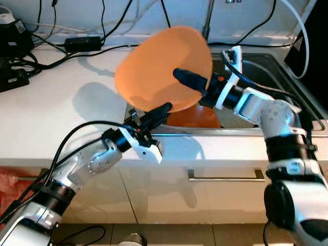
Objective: Kitchen organization
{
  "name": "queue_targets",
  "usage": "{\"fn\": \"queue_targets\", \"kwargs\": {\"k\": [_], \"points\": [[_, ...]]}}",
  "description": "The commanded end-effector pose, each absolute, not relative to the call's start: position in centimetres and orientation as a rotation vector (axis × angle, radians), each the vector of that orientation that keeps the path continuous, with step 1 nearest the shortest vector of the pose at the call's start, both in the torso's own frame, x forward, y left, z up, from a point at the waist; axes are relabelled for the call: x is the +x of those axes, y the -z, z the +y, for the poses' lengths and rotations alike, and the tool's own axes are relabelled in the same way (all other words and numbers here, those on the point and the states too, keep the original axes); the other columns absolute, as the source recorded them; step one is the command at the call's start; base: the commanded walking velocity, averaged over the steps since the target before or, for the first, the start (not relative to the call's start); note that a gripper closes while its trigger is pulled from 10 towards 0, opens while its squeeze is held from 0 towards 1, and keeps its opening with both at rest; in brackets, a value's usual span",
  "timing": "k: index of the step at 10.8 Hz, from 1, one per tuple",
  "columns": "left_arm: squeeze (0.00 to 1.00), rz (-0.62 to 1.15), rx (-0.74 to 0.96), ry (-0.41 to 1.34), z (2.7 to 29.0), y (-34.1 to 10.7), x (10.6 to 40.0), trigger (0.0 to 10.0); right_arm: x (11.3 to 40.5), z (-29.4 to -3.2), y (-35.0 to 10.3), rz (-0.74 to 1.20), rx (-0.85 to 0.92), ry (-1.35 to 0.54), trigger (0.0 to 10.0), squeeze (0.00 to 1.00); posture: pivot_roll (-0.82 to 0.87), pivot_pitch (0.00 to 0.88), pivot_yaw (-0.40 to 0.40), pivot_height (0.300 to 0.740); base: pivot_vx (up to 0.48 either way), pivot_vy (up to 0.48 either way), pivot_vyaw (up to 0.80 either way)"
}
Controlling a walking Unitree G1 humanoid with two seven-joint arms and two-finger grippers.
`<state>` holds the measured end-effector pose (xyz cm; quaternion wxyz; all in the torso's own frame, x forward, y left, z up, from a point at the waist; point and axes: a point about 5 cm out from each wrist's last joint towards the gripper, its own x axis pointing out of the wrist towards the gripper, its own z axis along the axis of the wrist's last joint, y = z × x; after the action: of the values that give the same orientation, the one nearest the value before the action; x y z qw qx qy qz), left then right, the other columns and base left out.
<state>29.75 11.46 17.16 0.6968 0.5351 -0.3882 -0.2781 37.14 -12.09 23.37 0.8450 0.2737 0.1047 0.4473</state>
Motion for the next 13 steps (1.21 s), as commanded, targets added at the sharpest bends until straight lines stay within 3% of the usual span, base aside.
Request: {"fn": "queue_targets", "kwargs": {"k": [1, 2, 3, 4, 13], "points": [[0.00, -0.980, 1.175, 0.653, 10.4, -18.1, 28.7, 0.0, 37.1, -11.6, -24.9, 0.214, 0.591, -1.015, 9.5, 0.00, 0.20, 0.060, -0.016, 0.740, 0.000, 0.000, 0.00], [0.00, -0.982, 1.177, 0.653, 10.4, -18.0, 28.7, 0.0, 36.9, -11.9, -24.9, 0.239, 0.545, -1.045, 4.2, 0.00, 0.20, 0.061, -0.018, 0.740, 0.000, 0.000, 0.00], [0.00, -0.985, 1.178, 0.653, 10.5, -18.0, 28.6, 0.0, 37.2, -12.7, -24.6, 0.266, 0.499, -1.033, 2.5, 0.00, 0.19, 0.063, -0.023, 0.740, 0.000, 0.000, 0.00], [0.00, -0.990, 1.179, 0.650, 10.6, -18.0, 28.5, 0.0, 37.6, -13.4, -24.5, 0.291, 0.488, -0.994, 0.0, 0.00, 0.19, 0.065, -0.024, 0.740, 0.000, 0.000, 0.00], [0.00, -0.997, 1.190, 0.636, 10.8, -17.9, 28.4, 0.0, 37.8, -13.9, -23.0, 0.443, 0.430, -0.952, 0.0, 0.00, 0.19, 0.071, -0.029, 0.740, 0.000, 0.000, 0.00]]}}
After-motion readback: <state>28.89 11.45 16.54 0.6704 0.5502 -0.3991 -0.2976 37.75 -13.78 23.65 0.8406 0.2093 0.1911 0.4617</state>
